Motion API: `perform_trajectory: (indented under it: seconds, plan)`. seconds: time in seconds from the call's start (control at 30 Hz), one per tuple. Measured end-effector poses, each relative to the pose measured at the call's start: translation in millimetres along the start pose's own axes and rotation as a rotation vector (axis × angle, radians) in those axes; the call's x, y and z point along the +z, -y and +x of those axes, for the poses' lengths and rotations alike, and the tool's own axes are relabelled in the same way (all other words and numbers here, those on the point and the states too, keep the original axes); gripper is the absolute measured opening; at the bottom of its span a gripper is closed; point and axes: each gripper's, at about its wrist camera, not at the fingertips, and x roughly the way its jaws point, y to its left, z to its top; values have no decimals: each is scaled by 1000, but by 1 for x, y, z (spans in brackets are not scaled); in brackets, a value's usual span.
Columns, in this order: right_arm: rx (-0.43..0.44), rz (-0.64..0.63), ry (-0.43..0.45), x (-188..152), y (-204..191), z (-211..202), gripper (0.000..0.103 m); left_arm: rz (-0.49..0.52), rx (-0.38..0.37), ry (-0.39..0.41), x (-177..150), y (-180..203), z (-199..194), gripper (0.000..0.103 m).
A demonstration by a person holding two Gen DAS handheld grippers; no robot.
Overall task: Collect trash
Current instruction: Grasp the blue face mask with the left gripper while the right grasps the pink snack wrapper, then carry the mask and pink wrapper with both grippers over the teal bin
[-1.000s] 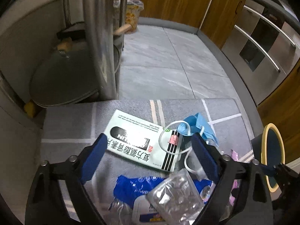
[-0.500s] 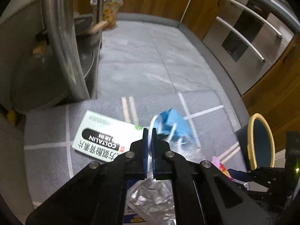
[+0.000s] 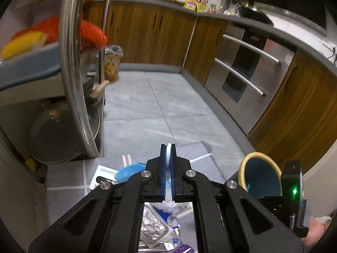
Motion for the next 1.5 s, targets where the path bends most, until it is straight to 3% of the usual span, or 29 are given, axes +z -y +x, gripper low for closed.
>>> perform_trajectory:
  seconds: [0.2, 0.37, 0.53, 0.97, 1.3, 1.5]
  plan:
    - [7, 2, 46, -8, 8, -21, 20, 11, 0, 31, -4, 22, -33, 3]
    - [3, 43, 78, -14, 23, -39, 20, 53, 0, 6, -18, 46, -47, 3]
    - [-44, 77, 142, -15, 46, -62, 20, 119, 18, -25, -34, 72, -50, 3]
    - [-163, 185, 261, -25, 128, -120, 20, 225, -53, -21, -44, 135, -48, 3]
    - [-195, 234, 232, -36, 171, -121, 20, 268, -113, -44, -47, 171, -26, 3]
    - [-225, 285, 169, -43, 207, -109, 20, 292, -185, -92, -51, 207, 1, 3]
